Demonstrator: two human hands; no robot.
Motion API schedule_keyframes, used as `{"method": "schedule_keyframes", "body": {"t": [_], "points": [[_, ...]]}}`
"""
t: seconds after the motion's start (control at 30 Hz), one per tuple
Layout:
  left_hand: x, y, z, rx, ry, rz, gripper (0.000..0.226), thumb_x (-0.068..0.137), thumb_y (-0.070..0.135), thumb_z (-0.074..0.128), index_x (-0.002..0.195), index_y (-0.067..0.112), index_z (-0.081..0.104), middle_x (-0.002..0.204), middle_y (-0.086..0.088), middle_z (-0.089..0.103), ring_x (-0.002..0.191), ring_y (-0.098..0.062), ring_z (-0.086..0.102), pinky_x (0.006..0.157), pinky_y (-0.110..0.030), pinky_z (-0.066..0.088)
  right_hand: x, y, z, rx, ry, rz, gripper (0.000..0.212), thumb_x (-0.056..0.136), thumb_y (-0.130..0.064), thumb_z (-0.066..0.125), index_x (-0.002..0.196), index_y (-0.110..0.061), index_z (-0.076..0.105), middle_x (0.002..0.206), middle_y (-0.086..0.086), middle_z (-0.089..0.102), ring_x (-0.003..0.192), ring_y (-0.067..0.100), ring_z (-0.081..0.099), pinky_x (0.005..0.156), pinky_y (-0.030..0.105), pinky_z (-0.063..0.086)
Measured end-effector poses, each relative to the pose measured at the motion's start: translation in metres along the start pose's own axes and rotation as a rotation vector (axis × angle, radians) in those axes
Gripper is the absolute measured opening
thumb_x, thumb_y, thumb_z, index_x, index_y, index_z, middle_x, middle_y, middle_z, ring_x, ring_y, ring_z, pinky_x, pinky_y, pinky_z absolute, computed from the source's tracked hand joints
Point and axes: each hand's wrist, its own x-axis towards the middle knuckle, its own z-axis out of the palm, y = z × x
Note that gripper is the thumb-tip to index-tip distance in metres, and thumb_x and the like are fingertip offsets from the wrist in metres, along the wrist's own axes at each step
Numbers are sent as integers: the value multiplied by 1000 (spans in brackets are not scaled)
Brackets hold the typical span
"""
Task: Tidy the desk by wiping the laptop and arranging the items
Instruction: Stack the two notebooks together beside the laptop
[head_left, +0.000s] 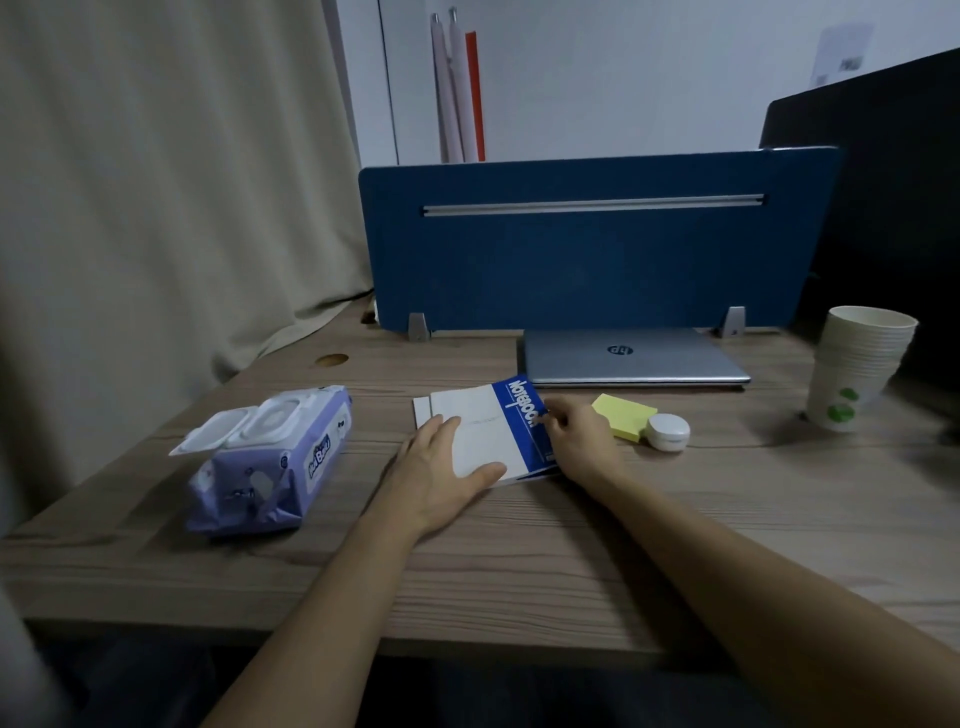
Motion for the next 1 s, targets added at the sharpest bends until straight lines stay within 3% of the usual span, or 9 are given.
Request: {"method": "schedule_keyframes", "body": {"t": [0.1, 0.2, 0.27, 0.33, 0.4, 0.47, 0.6, 0.8, 1.0], "points": [[-1, -1, -1, 33, 0, -2, 110, 62, 90, 40, 150, 26, 25, 160, 2, 23, 142, -22, 26, 112, -45, 30, 1, 3, -4, -65, -38, 5, 30, 102, -17, 43, 127, -16, 61, 126, 6, 65, 100, 12, 57, 60, 10, 38], [-5, 0, -2, 37, 4, -13, 111, 59, 90, 44, 149, 27, 26, 157, 4, 26, 139, -22, 30, 109, -44, 33, -2, 4, -11, -96, -108, 30, 34, 101, -27, 49, 133, -17, 56, 131, 7, 62, 111, 17, 58, 67, 19, 44], [-7, 0, -3, 33, 14, -11, 109, 58, 88, 48, 147, 28, 28, 154, 6, 30, 135, -21, 35, 105, -42, 37, -5, 5, -16, -120, -173, 0, 40, 97, -36, 55, 132, -16, 55, 130, 6, 63, 103, 15, 58, 69, 21, 46], [-10, -1, -4, 11, 24, -4, 107, 58, 85, 50, 146, 28, 30, 150, 6, 34, 132, -20, 38, 104, -41, 39, -8, 7, -23, -189, -258, -49, 53, 90, -46, 63, 133, -17, 54, 130, 7, 62, 102, 16, 58, 77, 26, 48], [-13, -1, -6, -3, 36, -4, 102, 60, 82, 52, 145, 28, 32, 147, 5, 37, 130, -20, 40, 102, -41, 40, -12, 9, -29, -241, -347, -76, 73, 80, -52, 72, 140, -18, 48, 136, 5, 58, 114, 18, 57, 90, 28, 46], [-16, -1, -7, 25, 53, -16, 97, 64, 80, 53, 144, 29, 32, 145, 4, 39, 128, -21, 40, 99, -43, 42, -15, 10, -30, -274, -383, -96, 82, 76, -52, 76, 143, -19, 43, 139, 4, 56, 121, 19, 55, 94, 28, 43], [-21, 3, -10, 124, 78, -63, 86, 71, 75, 54, 141, 29, 34, 141, 1, 45, 124, -25, 41, 93, -43, 40, -16, 11, -26, -323, -327, -150, 64, 86, -41, 69, 142, -21, 45, 138, 4, 58, 120, 21, 56, 88, 26, 40], [-24, 1, -15, 155, 120, -173, 64, 75, 73, 51, 125, 33, 46, 118, -2, 61, 111, -27, 45, 88, -46, 44, -12, 8, -20, -365, -295, -193, 36, 96, -23, 56, 132, -18, 56, 133, 7, 61, 117, 25, 58, 85, 25, 39], [-17, -6, -17, 107, 142, -152, 61, 84, 63, 55, 135, 28, 49, 121, -6, 62, 114, -28, 48, 89, -45, 47, -11, 6, -10, -441, -257, -203, 33, 101, -27, 48, 131, -18, 55, 135, 8, 59, 121, 31, 50, 102, 40, 40]]}}
